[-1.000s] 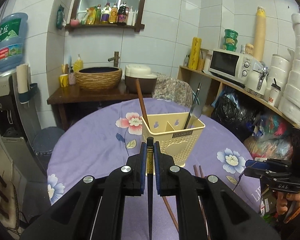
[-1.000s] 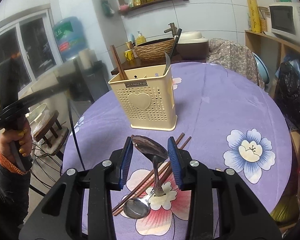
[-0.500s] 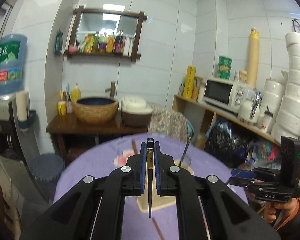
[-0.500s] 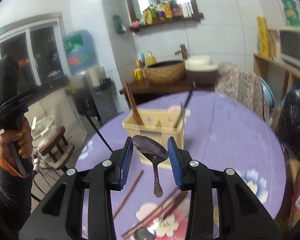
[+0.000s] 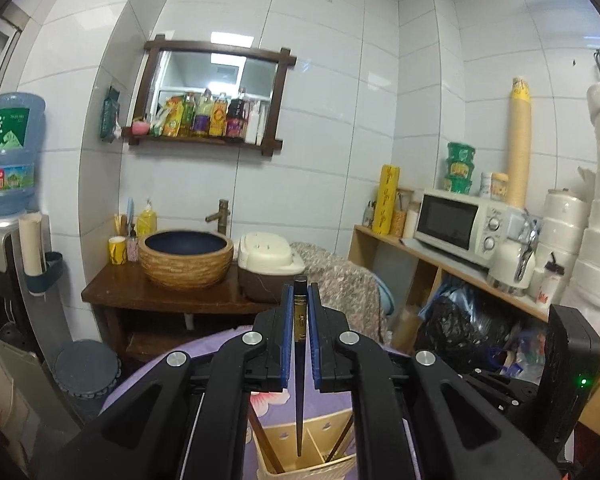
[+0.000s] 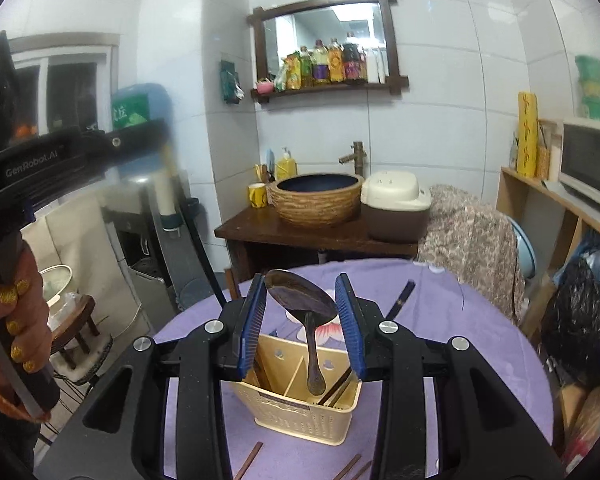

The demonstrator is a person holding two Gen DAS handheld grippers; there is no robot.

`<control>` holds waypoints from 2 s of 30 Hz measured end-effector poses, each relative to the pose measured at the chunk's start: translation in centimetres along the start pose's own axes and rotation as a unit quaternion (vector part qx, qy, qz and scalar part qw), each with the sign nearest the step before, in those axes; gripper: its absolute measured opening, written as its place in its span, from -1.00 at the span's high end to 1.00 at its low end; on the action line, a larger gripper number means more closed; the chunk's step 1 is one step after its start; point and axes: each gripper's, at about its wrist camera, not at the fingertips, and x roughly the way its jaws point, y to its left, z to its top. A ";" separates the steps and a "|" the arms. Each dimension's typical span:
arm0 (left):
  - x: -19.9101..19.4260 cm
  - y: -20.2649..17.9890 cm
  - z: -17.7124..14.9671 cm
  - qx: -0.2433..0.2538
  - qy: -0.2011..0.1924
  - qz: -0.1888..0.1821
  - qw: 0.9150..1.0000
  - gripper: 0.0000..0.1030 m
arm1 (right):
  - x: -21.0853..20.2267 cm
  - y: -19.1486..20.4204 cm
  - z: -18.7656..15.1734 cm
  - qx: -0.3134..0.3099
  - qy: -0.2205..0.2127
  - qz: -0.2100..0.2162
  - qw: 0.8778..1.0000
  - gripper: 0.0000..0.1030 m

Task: Organize utensils
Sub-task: 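Lower the black chopstick and silver spoon into the holder and open both tools, then move both open tools back to the remaining utensils on the tablecloth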

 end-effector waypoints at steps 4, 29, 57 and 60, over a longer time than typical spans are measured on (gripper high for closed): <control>1.8 0.7 -3.3 -0.006 0.034 0.005 0.999 0.84 | 2.1 -0.4 -2.6 0.009 0.029 -0.005 1.000 0.29; 0.6 1.8 -10.7 0.007 0.079 0.032 0.996 -0.25 | 0.7 -1.0 -8.9 0.008 0.029 -0.071 0.997 -0.34; -4.2 1.4 -26.2 0.010 0.258 0.049 0.965 -0.55 | -1.2 0.0 -25.2 0.022 0.283 -0.195 0.939 -0.81; -4.2 1.2 -26.2 0.006 0.258 0.048 0.965 -0.55 | -0.7 -0.1 -25.5 0.027 0.290 -0.190 0.938 -0.81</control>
